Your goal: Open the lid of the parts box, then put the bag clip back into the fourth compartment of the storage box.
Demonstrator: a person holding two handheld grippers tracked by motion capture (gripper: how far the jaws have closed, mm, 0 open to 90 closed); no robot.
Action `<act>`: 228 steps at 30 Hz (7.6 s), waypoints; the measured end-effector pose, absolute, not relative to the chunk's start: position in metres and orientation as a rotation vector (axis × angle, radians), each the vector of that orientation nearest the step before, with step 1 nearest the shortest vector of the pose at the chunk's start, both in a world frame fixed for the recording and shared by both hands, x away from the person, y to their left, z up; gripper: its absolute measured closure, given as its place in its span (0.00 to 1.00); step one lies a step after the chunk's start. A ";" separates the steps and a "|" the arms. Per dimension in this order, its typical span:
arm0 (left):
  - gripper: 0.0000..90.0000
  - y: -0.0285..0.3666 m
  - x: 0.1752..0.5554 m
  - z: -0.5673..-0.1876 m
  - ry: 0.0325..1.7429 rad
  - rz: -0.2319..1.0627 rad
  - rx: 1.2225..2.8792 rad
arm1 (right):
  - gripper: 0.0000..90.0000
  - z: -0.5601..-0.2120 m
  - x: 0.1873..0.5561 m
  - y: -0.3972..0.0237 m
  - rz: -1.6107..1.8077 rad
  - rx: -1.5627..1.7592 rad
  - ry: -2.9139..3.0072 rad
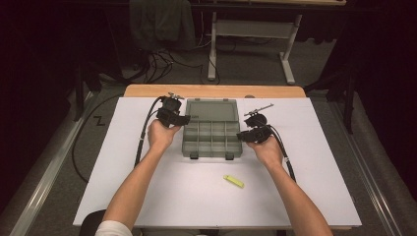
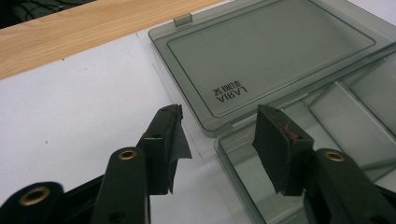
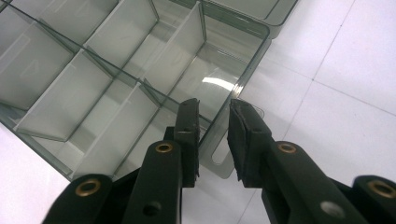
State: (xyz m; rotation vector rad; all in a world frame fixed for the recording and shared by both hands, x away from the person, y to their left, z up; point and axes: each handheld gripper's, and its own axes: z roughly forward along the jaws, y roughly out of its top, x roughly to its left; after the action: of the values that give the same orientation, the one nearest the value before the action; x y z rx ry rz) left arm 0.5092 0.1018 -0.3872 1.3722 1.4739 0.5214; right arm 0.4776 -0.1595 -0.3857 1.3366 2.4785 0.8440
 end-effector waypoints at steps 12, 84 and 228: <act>0.49 0.111 0.500 -0.385 1.469 0.512 1.391 | 0.79 -0.385 0.476 -0.160 0.864 1.300 2.489; 0.48 0.147 0.410 -0.375 1.301 0.478 1.253 | 0.70 -0.376 0.409 -0.235 1.091 1.211 2.372; 0.45 0.171 0.324 -0.426 1.215 0.526 1.062 | 0.88 -0.408 0.361 -0.145 0.670 0.889 2.882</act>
State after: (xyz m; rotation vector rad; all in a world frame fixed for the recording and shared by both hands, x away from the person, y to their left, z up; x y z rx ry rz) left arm 0.3235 0.1706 -0.4256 1.0619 1.2149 0.5261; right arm 0.3613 -0.1445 -0.4076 0.8889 2.8819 0.6697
